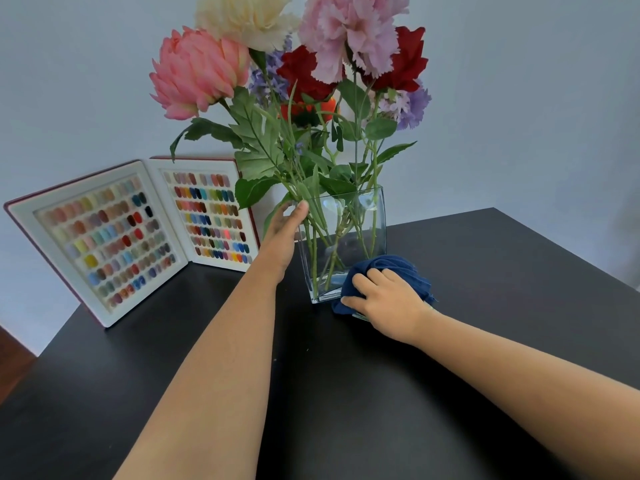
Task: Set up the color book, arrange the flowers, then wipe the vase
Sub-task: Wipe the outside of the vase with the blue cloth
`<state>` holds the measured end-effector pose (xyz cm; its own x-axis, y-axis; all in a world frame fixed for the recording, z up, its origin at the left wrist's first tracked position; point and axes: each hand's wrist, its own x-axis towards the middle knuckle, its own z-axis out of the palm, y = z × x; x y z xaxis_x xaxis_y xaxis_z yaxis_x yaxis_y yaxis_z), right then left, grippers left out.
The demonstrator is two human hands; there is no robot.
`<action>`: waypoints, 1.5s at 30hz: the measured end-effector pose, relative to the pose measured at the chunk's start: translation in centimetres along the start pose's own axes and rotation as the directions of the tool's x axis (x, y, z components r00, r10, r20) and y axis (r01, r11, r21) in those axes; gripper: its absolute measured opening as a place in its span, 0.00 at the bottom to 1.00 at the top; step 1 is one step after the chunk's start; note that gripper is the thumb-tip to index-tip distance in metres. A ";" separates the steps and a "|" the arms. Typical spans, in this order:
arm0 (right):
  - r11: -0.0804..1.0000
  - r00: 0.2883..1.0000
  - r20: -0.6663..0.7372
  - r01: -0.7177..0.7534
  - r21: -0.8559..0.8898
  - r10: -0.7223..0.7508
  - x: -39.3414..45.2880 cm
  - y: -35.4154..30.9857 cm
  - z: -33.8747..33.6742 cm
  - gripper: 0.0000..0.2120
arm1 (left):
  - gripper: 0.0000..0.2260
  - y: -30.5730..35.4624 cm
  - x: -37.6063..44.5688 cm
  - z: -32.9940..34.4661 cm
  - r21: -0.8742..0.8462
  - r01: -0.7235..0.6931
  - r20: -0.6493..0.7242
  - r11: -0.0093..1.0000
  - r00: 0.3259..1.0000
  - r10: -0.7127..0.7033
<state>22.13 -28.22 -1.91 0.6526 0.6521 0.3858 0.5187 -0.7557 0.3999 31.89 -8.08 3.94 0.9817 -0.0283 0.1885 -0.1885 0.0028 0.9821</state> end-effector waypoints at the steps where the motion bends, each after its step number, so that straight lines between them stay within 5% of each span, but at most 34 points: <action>1: 1.000 1.000 0.006 -0.016 -0.003 0.016 -0.3 0.3 0.0 0.19 | 0.31 0.0 0.0 0.0 0.004 -0.003 -0.002 1.000 1.000 0.003; 10: 0.990 0.990 0.033 -0.141 0.021 0.140 -3.3 3.3 0.0 0.20 | 0.28 0.1 0.0 0.0 0.009 0.022 0.018 1.000 1.000 -0.023; 13: 0.952 0.967 0.007 -0.252 0.173 0.255 -4.1 4.8 -0.4 0.18 | 0.24 0.1 0.0 0.0 0.007 0.023 0.025 1.000 0.999 -0.024; 16: 0.699 0.834 0.009 -0.469 0.540 0.552 -4.2 6.1 -1.6 0.20 | 0.27 -0.1 -0.1 0.1 0.001 0.019 0.018 1.000 1.000 -0.019; 19: 0.439 0.642 -0.029 -0.490 0.753 0.766 -3.5 7.3 -3.7 0.20 | 0.31 0.0 -0.4 0.4 0.009 0.015 0.003 1.000 1.000 -0.016; 23: 0.445 0.538 -0.161 -0.454 0.772 0.828 -0.1 7.6 -5.9 0.17 | 0.36 0.1 -0.6 0.5 0.015 0.006 -0.003 1.000 1.000 -0.006; 26: 0.618 0.647 -0.286 -0.370 0.693 0.707 2.9 5.8 -6.2 0.18 | 0.39 0.4 -1.0 0.5 0.008 0.022 -0.003 1.000 1.000 -0.022; 30: 0.826 0.845 -0.274 -0.292 0.483 0.459 4.3 2.8 -4.1 0.20 | 0.37 0.6 -1.0 0.4 0.015 0.010 -0.005 1.000 1.000 -0.010; 35: 0.874 0.918 -0.222 -0.209 0.439 0.330 2.9 0.7 -2.3 0.21 | 0.38 0.4 -0.9 0.5 0.016 0.020 0.000 1.000 1.000 -0.020; 42: 0.944 0.990 0.081 -0.136 0.300 0.117 0.2 1.1 -1.9 0.19 | 0.33 0.3 -0.9 0.4 0.035 0.027 0.004 0.999 1.000 -0.027; 45: 0.898 0.955 0.198 -0.277 0.341 0.220 -0.9 2.5 -2.8 0.18 | 0.29 0.4 -0.8 0.5 0.031 0.037 0.003 0.999 0.999 -0.037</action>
<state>21.32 -30.56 1.04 0.8468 0.4448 0.2916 0.4732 -0.8804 -0.0314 31.03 -8.52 4.15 0.9879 -0.0317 0.1521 -0.1530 -0.0291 0.9878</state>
